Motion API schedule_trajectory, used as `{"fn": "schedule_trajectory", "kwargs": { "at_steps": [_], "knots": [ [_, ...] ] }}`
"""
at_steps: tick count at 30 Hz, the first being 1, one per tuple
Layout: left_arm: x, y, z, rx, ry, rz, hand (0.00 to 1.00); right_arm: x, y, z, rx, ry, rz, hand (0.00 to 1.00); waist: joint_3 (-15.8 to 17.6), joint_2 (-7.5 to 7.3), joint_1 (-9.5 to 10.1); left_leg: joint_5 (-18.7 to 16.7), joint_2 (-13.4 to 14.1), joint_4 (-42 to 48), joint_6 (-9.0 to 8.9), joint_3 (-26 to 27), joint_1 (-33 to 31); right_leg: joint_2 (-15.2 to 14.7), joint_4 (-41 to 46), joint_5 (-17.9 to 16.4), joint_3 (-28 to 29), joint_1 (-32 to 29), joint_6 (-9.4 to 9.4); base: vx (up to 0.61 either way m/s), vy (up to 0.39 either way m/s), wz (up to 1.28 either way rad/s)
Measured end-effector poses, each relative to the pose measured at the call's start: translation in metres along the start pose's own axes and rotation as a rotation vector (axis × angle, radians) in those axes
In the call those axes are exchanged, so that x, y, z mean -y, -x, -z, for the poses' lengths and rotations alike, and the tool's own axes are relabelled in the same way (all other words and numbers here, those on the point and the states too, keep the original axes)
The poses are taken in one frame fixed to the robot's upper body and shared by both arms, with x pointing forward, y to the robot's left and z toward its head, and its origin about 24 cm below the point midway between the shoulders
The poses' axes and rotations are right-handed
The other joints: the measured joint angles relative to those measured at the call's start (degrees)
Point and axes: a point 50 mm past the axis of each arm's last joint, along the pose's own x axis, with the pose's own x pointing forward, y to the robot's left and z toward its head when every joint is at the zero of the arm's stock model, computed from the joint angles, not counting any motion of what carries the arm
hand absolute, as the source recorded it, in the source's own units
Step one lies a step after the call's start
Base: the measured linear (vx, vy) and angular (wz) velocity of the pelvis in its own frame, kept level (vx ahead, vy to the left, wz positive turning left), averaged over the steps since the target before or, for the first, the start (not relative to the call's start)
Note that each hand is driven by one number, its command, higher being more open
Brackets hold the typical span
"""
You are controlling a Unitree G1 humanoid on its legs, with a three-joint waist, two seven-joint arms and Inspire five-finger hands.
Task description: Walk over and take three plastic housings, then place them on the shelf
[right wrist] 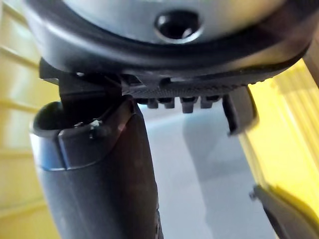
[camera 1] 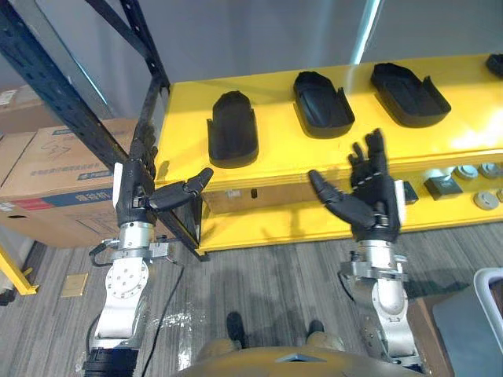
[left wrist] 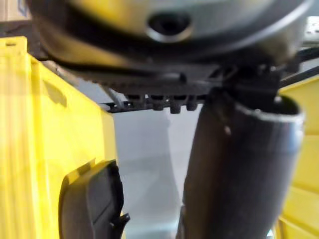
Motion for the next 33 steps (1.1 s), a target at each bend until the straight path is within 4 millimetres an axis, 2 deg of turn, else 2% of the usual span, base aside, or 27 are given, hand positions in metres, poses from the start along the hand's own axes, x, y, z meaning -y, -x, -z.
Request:
{"fn": "schedule_trajectory", "kwargs": {
  "at_steps": [6, 16, 21, 24, 27, 33],
  "knots": [
    [0.007, -0.006, 0.01, -0.023, 0.0, 0.019, 1.0, 0.015, -0.005, -0.009, 0.047, 0.042, 0.047, 1.0, 4.2, 1.08, -0.91, 0.7, 0.3, 0.2, 0.1, 1.0, -1.4, 0.1, 2.0, 0.0, 1.3, -3.0, -0.12, 0.01, 0.002, -0.1],
    [0.009, -0.03, 0.009, 0.021, -0.001, -0.063, 1.0, 0.008, -0.016, -0.02, 0.115, 0.029, -0.018, 1.0, 9.0, 0.95, -1.11, 1.6, 0.0, 0.3, 0.63, 1.8, -2.4, -0.3, 4.9, -0.8, 2.7, -5.8, -0.66, 0.03, -0.001, -0.04],
    [0.012, -0.049, 0.003, 0.075, -0.05, -0.109, 1.0, 0.008, -0.017, -0.021, 0.121, 0.024, -0.026, 1.0, 10.4, 1.1, -1.29, 1.6, -0.2, 0.3, 0.6, 1.8, -3.0, -0.7, 6.9, -1.7, 3.0, -7.3, -0.66, 0.0, 0.0, 0.0],
    [0.011, -0.053, 0.0, 0.095, -0.062, -0.113, 1.0, 0.007, -0.018, -0.023, 0.132, 0.024, -0.047, 1.0, 10.8, 1.16, -1.42, 1.7, -0.2, 0.3, 0.74, 2.5, -3.4, -0.7, 7.8, -1.9, 3.9, -8.7, -0.73, 0.01, -0.006, -0.1],
    [0.014, -0.062, -0.002, 0.115, -0.056, -0.111, 1.0, 0.004, -0.02, -0.029, 0.162, 0.017, -0.058, 1.0, 12.0, 1.43, -2.2, 1.8, -0.3, 0.3, 0.78, 2.6, -3.2, -0.8, 8.6, -2.2, 4.1, -8.8, -0.75, 0.01, -0.003, -0.03],
    [0.018, -0.074, 0.001, 0.101, -0.063, -0.112, 1.0, 0.004, -0.022, -0.03, 0.171, 0.017, -0.063, 1.0, 12.5, 1.63, -2.96, 1.8, -0.2, 0.3, 0.79, 3.4, -3.1, -0.8, 9.5, -2.5, 5.0, -9.8, -0.88, 0.02, -0.009, -0.07]
  ]
}}
